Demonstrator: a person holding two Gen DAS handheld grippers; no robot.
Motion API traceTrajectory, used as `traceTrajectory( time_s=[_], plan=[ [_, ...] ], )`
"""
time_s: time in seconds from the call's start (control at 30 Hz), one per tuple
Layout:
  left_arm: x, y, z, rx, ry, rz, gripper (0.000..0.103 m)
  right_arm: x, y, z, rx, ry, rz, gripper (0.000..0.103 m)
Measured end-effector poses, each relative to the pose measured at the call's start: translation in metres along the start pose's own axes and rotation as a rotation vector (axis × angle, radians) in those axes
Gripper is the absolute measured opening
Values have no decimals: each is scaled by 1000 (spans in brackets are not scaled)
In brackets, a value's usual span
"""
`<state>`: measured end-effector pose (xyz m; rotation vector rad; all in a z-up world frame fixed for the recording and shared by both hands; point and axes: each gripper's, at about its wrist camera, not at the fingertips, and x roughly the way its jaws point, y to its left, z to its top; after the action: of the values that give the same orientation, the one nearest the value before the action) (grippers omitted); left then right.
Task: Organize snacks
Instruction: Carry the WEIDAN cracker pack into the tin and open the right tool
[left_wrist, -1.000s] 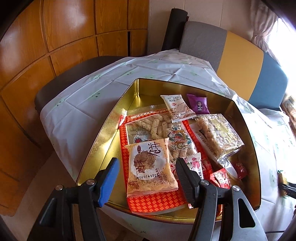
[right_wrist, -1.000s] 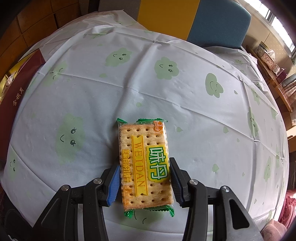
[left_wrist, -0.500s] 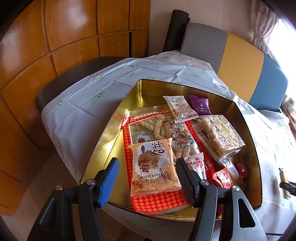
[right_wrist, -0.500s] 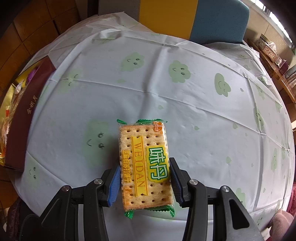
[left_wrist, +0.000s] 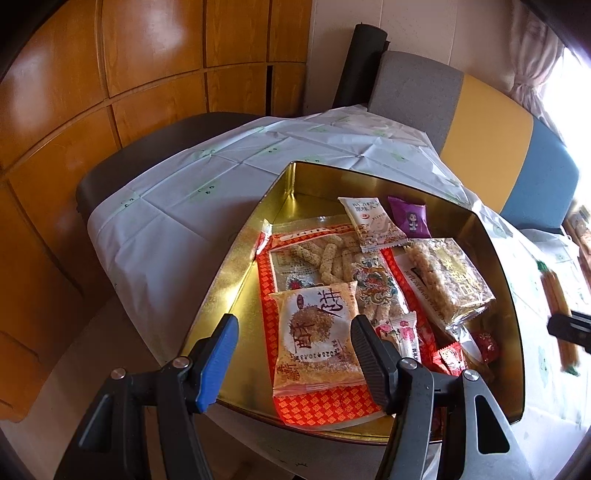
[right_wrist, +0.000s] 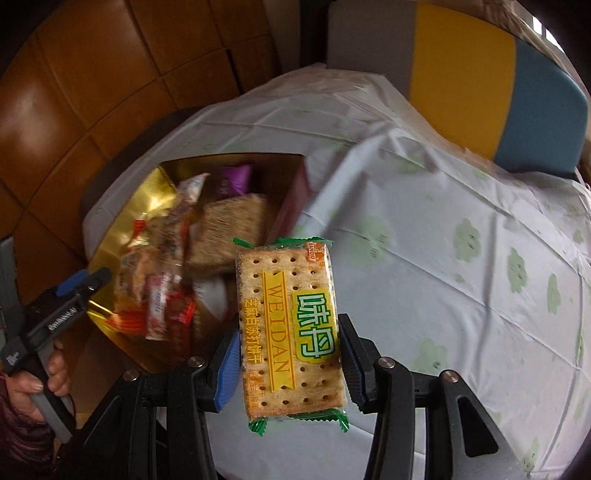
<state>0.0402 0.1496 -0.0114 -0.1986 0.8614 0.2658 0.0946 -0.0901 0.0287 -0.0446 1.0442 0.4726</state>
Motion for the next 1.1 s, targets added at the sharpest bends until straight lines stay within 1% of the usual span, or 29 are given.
traceTrajectory(
  time_s=[0.13, 0.2, 0.27, 0.37, 0.43, 0.47, 0.53, 0.6, 0.7, 0.83, 1.0, 1.1],
  plan=[
    [-2, 8, 3, -20, -9, 2, 64, 17, 52, 26, -45, -15, 99, 49],
    [-2, 11, 4, -25, -15, 5, 64, 30, 71, 37, -55, -12, 122, 49],
    [-2, 14, 4, -32, -15, 6, 64, 49, 86, 45, -51, 10, 148, 49],
    [1, 17, 4, -33, -10, 10, 64, 79, 102, 50, -66, 40, 153, 49],
    [3, 18, 4, -32, -6, 13, 64, 100, 103, 50, -71, 80, 126, 49],
    [3, 18, 4, -33, -6, 12, 64, 107, 105, 49, -82, 85, 115, 49],
    [5, 18, 4, -34, -2, 13, 64, 105, 109, 48, -106, 45, 100, 53],
    [5, 17, 3, -35, -2, 16, 64, 105, 113, 47, -123, 49, 96, 56],
    [2, 16, 3, -31, -12, 27, 64, 101, 115, 44, -107, 29, 103, 56],
    [-2, 13, 3, -28, -24, 36, 65, 90, 103, 39, -85, -7, 120, 56],
    [-13, 4, -1, 2, -54, 43, 65, 62, 97, 24, -61, -99, 68, 56],
    [-23, -3, -9, 18, -82, 33, 71, 46, 91, 9, -21, -149, 15, 56]
  ],
)
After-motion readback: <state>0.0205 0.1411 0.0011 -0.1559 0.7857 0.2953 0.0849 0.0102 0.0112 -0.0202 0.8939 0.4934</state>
